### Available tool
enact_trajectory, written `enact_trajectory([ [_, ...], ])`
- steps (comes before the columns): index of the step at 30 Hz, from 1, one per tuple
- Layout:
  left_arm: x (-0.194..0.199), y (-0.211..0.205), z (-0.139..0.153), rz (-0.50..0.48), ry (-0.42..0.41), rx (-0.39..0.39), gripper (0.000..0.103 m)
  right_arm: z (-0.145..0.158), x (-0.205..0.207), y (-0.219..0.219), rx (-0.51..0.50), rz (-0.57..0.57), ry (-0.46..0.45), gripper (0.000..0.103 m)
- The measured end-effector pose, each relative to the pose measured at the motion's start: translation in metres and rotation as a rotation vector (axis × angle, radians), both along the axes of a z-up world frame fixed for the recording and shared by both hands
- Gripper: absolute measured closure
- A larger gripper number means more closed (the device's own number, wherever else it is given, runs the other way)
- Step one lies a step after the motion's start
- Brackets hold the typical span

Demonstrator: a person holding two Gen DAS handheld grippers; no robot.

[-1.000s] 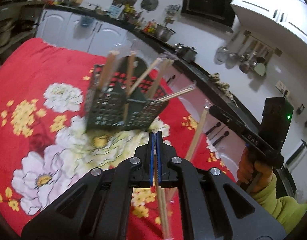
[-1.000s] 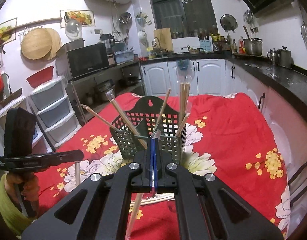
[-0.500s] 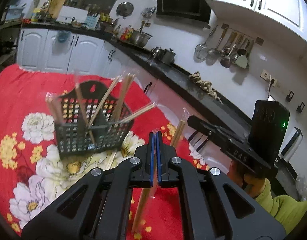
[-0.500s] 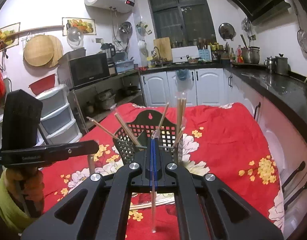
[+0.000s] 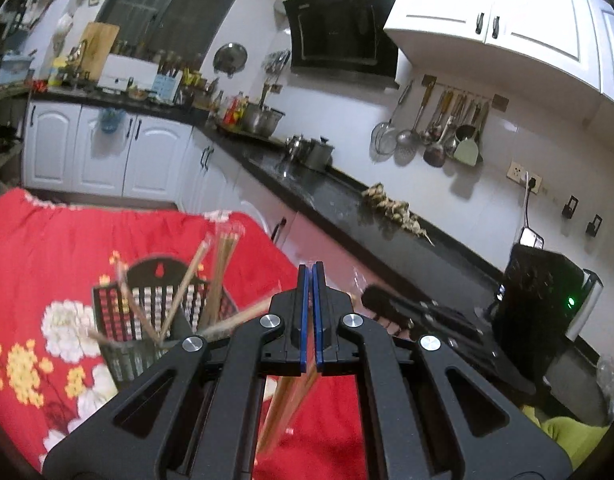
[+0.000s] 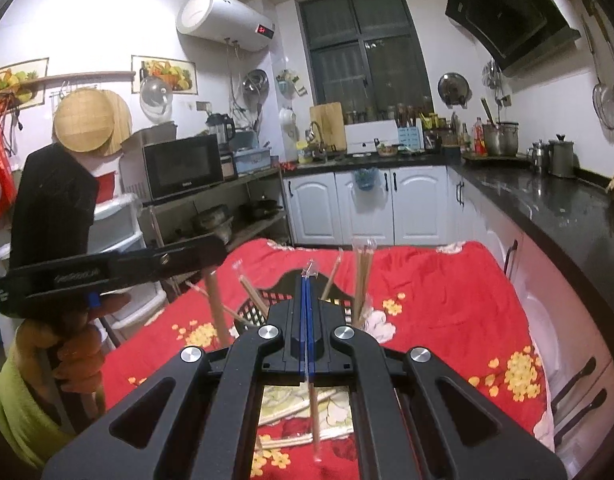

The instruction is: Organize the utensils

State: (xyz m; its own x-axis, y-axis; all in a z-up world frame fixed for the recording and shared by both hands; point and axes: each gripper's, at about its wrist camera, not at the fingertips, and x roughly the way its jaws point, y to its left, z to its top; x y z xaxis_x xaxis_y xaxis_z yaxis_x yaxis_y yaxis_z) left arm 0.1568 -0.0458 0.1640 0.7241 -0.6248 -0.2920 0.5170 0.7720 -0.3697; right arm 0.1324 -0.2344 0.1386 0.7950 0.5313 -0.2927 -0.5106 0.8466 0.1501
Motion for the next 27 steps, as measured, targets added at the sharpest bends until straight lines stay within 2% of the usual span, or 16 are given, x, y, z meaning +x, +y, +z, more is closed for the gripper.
enact_trajectory([
  [9, 0.018, 0.0, 0.028, 0.016, -0.052, -0.048, 0.103, 0.024, 0.004, 0.002, 0.02, 0.003, -0.053, 0.102],
  [18, 0.028, 0.005, 0.047, 0.053, -0.089, -0.059, 0.103, 0.047, 0.02, 0.009, 0.037, 0.002, -0.092, 0.102],
  [27, 0.033, 0.014, 0.072, 0.14, -0.181, -0.016, 0.103, 0.069, 0.037, 0.021, 0.038, 0.002, -0.135, 0.102],
])
